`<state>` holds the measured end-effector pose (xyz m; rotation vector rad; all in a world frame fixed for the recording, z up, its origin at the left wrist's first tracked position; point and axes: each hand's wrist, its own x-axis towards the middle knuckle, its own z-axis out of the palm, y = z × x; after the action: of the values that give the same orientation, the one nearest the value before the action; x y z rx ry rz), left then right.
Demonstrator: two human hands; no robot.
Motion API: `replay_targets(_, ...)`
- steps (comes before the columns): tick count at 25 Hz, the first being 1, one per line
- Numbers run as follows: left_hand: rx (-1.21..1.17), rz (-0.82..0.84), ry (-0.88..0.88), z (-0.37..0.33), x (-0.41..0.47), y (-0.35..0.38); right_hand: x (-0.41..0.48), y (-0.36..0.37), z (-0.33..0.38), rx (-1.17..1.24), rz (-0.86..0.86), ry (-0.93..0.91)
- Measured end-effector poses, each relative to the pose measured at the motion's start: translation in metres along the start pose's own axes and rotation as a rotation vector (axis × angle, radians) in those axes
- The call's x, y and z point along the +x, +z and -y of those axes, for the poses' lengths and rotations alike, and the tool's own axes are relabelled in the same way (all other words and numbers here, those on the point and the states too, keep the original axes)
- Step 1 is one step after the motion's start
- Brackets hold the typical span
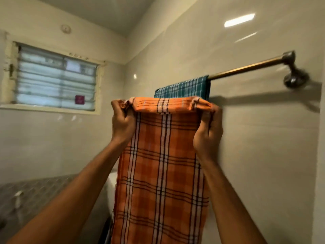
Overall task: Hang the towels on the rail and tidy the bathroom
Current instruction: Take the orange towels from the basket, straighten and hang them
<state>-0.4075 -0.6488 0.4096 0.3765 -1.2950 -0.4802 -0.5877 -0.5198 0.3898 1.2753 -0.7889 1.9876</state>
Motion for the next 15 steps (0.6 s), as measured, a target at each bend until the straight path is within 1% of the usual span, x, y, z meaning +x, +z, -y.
replay_targets(2,-0.106,0.024,0.095,-0.017,0.042,0.049,0.058,0.013,-0.001,-0.173,-0.003,-0.257)
replay_targets(3,-0.156,0.056,0.122,-0.026,0.059,0.073,0.087,0.018,-0.002,-0.235,-0.012,-0.341)
replay_targets(4,-0.203,0.103,0.135,-0.033,0.078,0.098,0.118,0.023,-0.005,-0.288,-0.011,-0.380)
replay_targets(6,-0.266,0.202,0.146,-0.048,0.116,0.150,0.177,0.030,-0.013,-0.440,0.014,-0.400)
replay_targets(8,-0.284,0.289,0.162,-0.067,0.156,0.199,0.236,0.034,-0.023,-0.666,0.050,-0.462)
replay_targets(10,-0.326,0.370,0.189,-0.091,0.185,0.248,0.299,0.021,-0.027,-0.936,0.065,-0.453)
replay_targets(12,-0.259,0.423,0.283,-0.104,0.197,0.293,0.343,0.002,-0.020,-1.140,0.136,-0.323)
replay_targets(13,-0.226,0.453,0.329,-0.100,0.199,0.313,0.357,-0.005,-0.026,-1.277,0.191,-0.233)
replay_targets(14,-0.221,0.488,0.358,-0.092,0.198,0.339,0.370,-0.013,-0.036,-1.490,0.284,-0.192)
replay_targets(15,-0.188,0.487,0.431,-0.082,0.195,0.358,0.373,-0.020,-0.042,-1.666,0.390,-0.146)
